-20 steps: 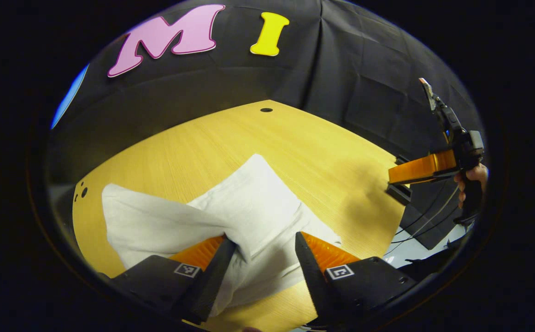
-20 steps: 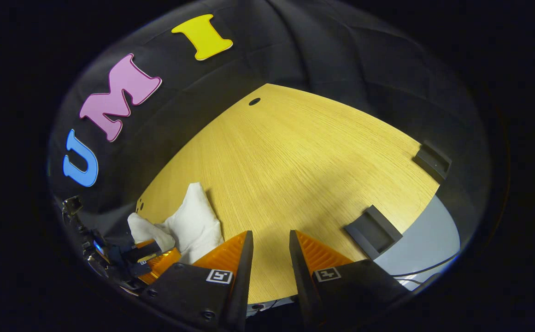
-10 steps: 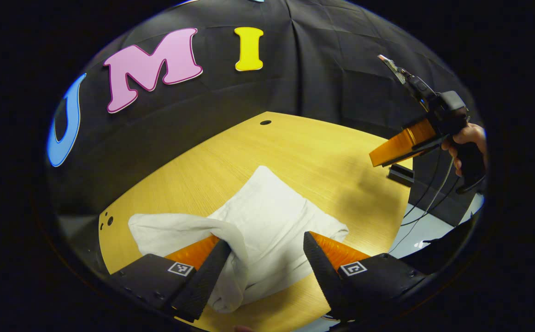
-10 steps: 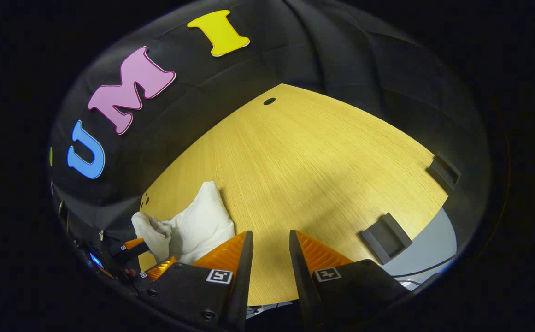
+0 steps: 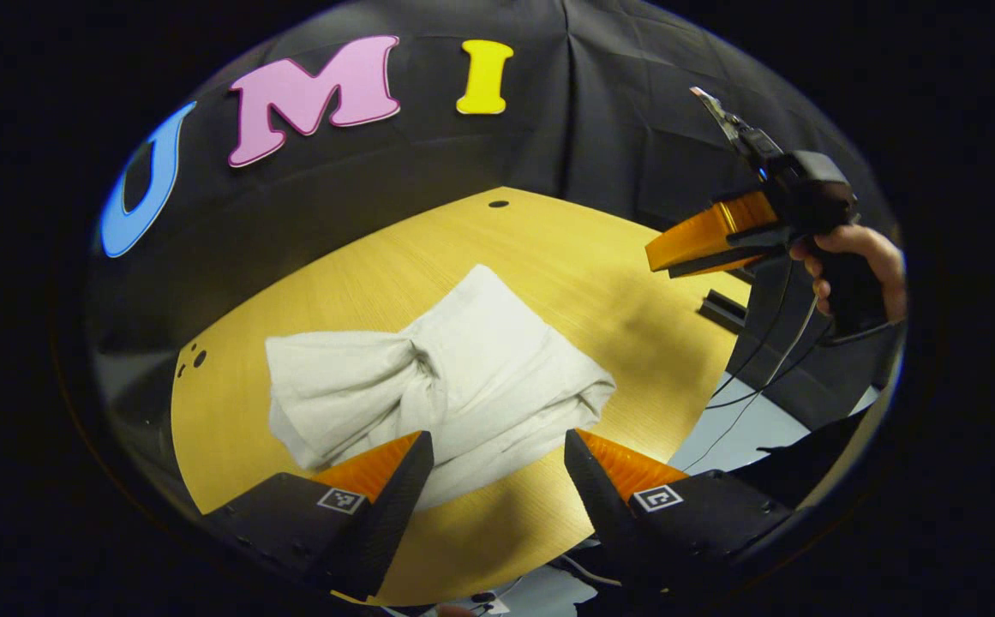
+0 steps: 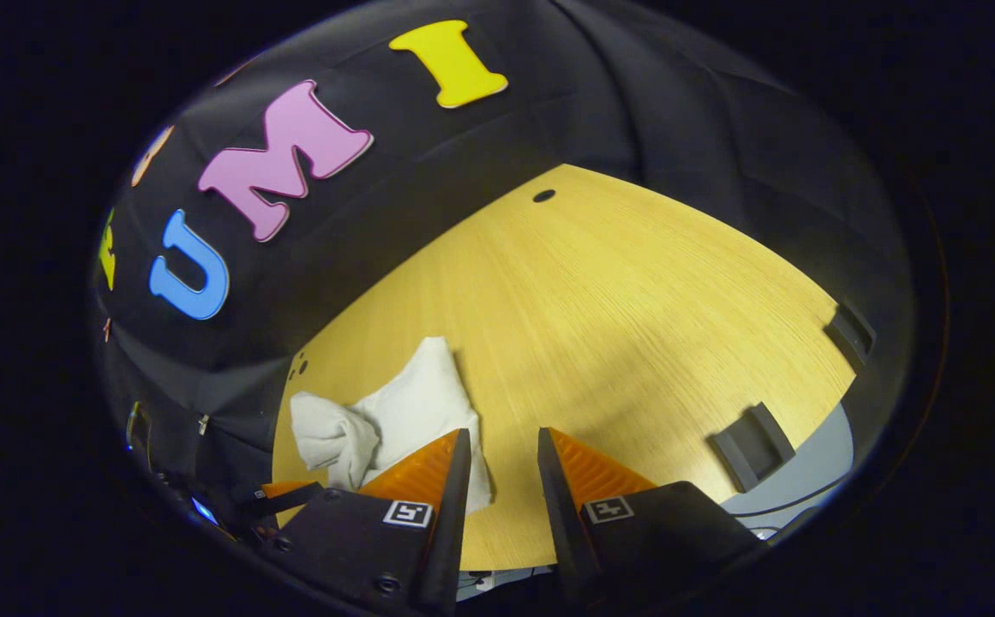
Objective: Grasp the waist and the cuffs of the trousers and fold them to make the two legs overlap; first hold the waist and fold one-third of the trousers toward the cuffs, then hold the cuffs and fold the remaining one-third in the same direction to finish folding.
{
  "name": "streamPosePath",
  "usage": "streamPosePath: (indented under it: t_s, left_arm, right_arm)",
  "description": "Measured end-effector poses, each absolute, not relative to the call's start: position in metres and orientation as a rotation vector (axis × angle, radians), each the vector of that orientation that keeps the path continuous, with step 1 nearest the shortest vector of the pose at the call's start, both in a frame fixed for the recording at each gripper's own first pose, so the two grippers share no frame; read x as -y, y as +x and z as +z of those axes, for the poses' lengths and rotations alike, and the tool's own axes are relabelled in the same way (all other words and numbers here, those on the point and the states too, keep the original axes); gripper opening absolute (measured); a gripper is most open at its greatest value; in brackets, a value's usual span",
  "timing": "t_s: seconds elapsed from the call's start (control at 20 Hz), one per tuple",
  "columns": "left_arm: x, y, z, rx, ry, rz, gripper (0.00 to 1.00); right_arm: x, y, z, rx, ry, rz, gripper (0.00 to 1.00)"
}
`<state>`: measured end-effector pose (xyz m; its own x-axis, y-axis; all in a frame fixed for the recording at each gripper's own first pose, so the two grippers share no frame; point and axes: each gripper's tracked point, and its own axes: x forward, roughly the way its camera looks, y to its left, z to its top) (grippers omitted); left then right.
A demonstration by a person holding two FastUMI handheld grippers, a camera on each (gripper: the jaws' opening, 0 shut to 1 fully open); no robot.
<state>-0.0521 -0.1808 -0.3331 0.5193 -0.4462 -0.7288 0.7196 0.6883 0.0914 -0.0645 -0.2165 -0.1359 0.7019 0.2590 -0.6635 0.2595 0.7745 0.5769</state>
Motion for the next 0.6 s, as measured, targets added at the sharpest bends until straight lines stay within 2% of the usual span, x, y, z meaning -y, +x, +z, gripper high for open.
streamPosePath:
  t_s: [0.05,0.1,0.15,0.4,0.45,0.5,0.55,0.6]
  left_arm:
    - [0.179,-0.043,-0.320,-0.720,0.382,-0.704,0.98]
    - [0.176,-0.034,-0.308,-0.704,0.350,-0.681,0.98]
    - [0.173,-0.023,-0.294,-0.689,0.312,-0.656,0.99]
    - [0.148,0.025,-0.240,-0.623,0.125,-0.535,0.98]
    - [0.141,0.031,-0.232,-0.615,0.095,-0.514,0.97]
    - [0.135,0.034,-0.227,-0.608,0.070,-0.488,0.97]
    - [0.126,0.034,-0.221,-0.607,0.047,-0.466,0.96]
    - [0.120,0.033,-0.220,-0.610,0.020,-0.445,0.96]
  right_arm:
    - [0.210,-0.062,-0.127,-0.791,0.693,0.029,0.49]
    - [0.203,-0.060,-0.119,-0.779,0.680,0.055,0.39]
    - [0.194,-0.057,-0.110,-0.766,0.666,0.082,0.49]
    - [0.163,-0.042,-0.065,-0.689,0.613,0.181,0.52]
    - [0.156,-0.038,-0.055,-0.676,0.612,0.194,0.48]
    - [0.152,-0.035,-0.049,-0.664,0.613,0.201,0.58]
    - [0.147,-0.032,-0.042,-0.652,0.616,0.208,0.59]
    - [0.142,-0.030,-0.036,-0.641,0.614,0.216,0.71]
